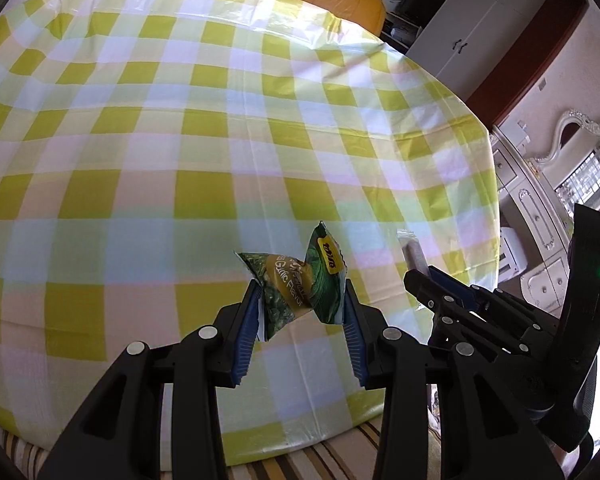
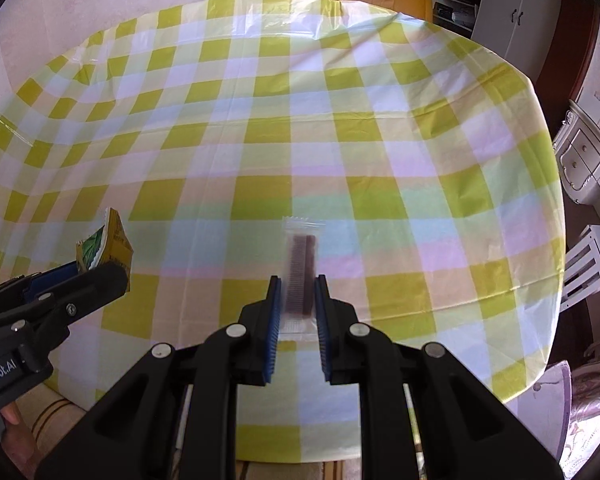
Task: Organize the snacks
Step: 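Carry the clear bar with the right tool while the left carries the green bag, open both over box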
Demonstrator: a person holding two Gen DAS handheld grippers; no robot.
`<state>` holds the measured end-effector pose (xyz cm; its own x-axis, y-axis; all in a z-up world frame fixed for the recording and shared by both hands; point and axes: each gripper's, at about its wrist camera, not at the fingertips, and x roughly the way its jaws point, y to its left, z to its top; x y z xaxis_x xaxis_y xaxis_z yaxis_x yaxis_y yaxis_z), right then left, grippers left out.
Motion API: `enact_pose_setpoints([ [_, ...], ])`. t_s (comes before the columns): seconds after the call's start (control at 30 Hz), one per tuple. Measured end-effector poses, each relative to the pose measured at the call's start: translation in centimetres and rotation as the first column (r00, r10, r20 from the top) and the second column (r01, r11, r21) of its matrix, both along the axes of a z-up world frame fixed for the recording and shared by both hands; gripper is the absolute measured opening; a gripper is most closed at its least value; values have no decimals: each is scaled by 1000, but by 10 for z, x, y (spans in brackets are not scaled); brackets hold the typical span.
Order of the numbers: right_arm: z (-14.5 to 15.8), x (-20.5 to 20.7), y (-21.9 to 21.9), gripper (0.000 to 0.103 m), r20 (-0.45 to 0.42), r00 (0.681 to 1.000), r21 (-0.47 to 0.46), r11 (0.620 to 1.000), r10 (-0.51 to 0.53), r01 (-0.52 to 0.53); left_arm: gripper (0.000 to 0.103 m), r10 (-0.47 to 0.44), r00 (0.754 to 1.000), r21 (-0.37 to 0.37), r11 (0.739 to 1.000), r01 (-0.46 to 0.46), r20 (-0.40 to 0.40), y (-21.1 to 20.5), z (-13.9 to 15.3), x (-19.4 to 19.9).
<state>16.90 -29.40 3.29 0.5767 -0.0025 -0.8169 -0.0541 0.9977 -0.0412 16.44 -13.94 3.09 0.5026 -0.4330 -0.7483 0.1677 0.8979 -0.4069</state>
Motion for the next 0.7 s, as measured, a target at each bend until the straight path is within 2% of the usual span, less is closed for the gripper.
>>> enact_pose_setpoints([
  [0.17, 3, -41, -45, 17, -4, 996, -13, 996, -84, 84, 38, -125, 992, -18, 992, 125, -10, -47, 2, -27],
  [0.33, 7, -80, -87, 17, 2, 985, -35, 984, -172, 172, 38, -235, 972, -38, 972, 234, -20, -91, 5, -52],
  [0.6, 8, -138, -141, 17, -1, 956, -77, 953, -295, 294, 38, -407, 910, -85, 912, 401, -78, -156, -1, -94],
  [0.7, 8, -157, -158, 17, -2, 942, -81, 939, -335, 334, 39, -452, 887, -80, 892, 445, -93, -175, -4, -108],
])
